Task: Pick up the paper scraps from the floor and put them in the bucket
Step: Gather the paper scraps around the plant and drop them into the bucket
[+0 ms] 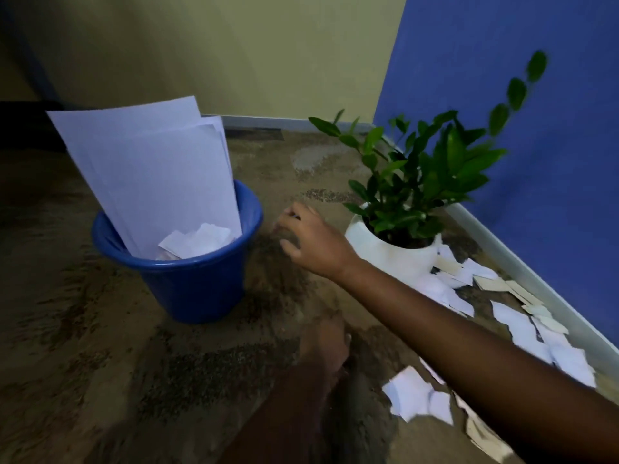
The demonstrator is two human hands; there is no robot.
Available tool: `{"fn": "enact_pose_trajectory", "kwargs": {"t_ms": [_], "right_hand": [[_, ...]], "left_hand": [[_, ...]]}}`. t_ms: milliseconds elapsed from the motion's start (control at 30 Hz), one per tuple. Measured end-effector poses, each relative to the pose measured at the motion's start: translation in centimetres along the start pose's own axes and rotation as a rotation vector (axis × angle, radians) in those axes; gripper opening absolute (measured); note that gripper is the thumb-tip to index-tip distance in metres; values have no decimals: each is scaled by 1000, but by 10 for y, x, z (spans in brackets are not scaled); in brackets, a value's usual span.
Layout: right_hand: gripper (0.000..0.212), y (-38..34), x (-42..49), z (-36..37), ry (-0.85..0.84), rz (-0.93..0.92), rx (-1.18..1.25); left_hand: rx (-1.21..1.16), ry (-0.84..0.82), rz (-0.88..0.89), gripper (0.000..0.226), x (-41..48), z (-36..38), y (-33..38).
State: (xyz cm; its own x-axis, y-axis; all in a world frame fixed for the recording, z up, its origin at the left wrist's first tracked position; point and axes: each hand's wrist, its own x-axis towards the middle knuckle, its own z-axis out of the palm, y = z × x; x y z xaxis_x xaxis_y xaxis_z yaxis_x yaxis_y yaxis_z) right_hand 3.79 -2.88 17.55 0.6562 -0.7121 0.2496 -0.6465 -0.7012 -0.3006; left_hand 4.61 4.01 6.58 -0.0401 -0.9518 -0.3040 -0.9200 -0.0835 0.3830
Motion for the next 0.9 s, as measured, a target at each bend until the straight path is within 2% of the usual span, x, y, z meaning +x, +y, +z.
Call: {"fn": "enact_pose_trajectory", "kwargs": {"t_ms": [133,300,400,467,533,633,767,900], "right_hand": [[30,60,-64,-19,-162,146,-185],[38,129,-158,-14,-378,561,-89],[62,153,-213,5,-469,826,0],[81,163,-243,18,-550,948,-25],[89,168,-264,28,-600,1032,-69],[83,176,-279,38,-529,1072,-53],[71,180,-282,48,-362,1037,1],[61,183,-274,51,-375,962,-36]], "left_hand": [[119,-105,164,52,-5,22,38],[173,-217,271,69,6,48,67],[200,-303,258,79,7,63,79],[268,-310,221,82,5,72,87],[359,-282,210,82,4,80,95],[341,-212,200,71,6,90,101],[116,-129,141,32,19,94,94],[-100,-122,56,23,26,88,83]]}}
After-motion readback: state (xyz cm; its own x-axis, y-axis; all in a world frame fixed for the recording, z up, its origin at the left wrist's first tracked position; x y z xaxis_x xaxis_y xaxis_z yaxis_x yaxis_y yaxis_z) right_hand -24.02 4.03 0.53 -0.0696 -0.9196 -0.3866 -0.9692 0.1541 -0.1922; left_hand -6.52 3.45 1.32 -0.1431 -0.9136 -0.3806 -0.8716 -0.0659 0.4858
